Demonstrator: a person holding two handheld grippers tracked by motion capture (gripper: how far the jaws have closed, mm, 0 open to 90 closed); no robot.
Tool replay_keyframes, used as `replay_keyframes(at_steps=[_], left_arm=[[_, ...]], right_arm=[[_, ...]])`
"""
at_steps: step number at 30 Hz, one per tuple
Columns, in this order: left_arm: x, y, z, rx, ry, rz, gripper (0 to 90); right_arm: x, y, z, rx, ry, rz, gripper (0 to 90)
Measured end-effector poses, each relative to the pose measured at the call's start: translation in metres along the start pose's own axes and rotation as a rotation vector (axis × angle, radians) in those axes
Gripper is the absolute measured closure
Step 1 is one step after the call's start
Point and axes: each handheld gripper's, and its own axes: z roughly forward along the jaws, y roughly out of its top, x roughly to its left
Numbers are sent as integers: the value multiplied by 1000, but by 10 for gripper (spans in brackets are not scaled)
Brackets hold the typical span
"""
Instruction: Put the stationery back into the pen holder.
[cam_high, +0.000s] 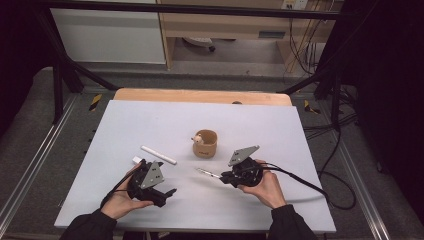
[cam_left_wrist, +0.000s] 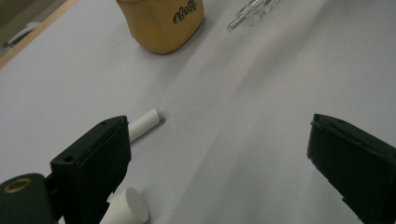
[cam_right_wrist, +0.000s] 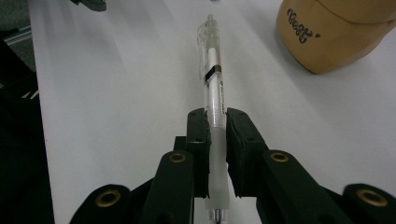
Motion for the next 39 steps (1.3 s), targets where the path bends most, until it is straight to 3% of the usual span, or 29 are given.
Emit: replay_keyframes(at_steps=[13,18,25,27,35,39], left_arm=[[-19,30,12,1,36,208,108],[-28,38,21,-7,56,313,165],[-38,49,31,-34,78,420,249],[-40,52,31,-18,90,472,277],[-48,57,39,15,136,590,411],[-53,58,43,1,165,631,490]], right_arm=[[7,15,2,26,16,-37,802],[10,22,6,25,33,-48,802],[13,31,8,28,41,-62,802],[14,32,9,30,43,-59,802],[17,38,12,38,42,-58,802],[17,38,11,38,44,-52,802]])
